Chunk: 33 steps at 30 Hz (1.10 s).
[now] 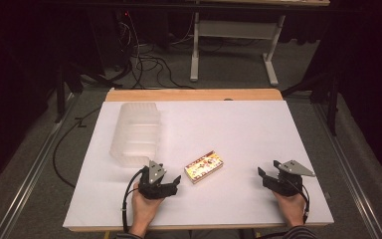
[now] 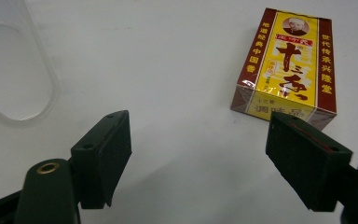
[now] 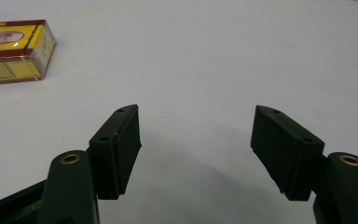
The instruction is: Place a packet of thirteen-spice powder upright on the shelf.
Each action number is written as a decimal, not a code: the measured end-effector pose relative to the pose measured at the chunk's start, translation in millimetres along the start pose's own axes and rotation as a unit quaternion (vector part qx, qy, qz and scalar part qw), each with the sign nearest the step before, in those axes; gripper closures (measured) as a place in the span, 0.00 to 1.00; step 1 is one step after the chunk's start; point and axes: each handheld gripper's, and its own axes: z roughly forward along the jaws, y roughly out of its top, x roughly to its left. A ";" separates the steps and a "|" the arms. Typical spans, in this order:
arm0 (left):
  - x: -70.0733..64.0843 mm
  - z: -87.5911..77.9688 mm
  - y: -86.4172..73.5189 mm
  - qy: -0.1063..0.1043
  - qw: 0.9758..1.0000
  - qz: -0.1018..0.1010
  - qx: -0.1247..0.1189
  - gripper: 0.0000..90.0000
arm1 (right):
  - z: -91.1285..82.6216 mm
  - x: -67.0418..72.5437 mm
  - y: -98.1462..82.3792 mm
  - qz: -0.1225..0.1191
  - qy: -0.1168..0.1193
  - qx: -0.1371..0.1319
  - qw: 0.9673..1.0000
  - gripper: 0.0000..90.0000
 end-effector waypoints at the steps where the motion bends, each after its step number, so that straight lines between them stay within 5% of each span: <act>1: 0.1 0.0 0.2 0.000 1.000 0.000 -0.001 0.25 | -0.2 -0.1 0.0 0.000 0.000 0.000 1.000 0.37; 8: -0.8 0.9 1.4 0.009 1.000 -0.013 -0.004 0.25 | 0.4 -0.3 0.2 -0.005 0.000 0.002 1.000 0.37; 31: -1.5 -0.2 -2.9 0.005 1.000 0.003 -0.003 0.27 | 1.8 -0.9 1.0 0.005 -0.002 0.011 1.000 0.37; 33: -0.6 1.0 -4.3 0.003 1.000 0.018 -0.006 0.27 | 1.7 -0.9 0.8 0.001 -0.001 0.007 1.000 0.37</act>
